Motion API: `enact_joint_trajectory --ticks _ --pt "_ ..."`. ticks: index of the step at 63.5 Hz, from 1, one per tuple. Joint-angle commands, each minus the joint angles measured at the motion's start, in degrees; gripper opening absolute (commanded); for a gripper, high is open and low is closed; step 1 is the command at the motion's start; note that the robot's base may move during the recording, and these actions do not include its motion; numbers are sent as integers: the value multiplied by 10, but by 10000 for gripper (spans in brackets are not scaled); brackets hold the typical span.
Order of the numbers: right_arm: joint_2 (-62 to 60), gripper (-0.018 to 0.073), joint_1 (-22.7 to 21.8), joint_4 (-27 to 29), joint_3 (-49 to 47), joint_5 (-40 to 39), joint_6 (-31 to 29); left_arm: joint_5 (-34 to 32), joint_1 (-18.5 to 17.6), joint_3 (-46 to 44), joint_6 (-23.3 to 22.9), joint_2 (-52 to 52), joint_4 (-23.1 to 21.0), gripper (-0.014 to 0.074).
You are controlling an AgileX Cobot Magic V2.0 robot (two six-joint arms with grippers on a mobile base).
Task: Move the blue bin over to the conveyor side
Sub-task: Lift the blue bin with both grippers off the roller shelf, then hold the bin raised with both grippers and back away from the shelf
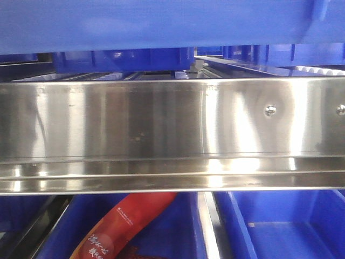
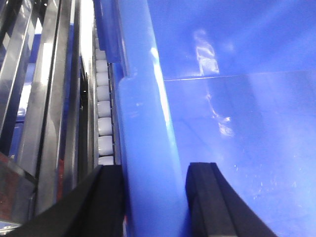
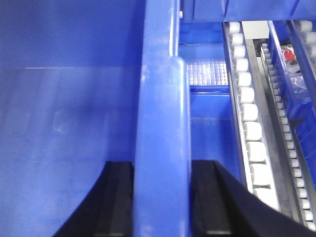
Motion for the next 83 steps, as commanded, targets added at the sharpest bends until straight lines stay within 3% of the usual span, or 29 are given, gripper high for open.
enact_joint_trajectory --ticks 1,83 --pt "-12 -70 -1 -14 -7 -49 -6 -49 -3 -6 9 -15 -13 -18" --pt "-12 -70 -1 -14 -7 -49 -6 -50 -3 -6 9 -15 -13 -18"
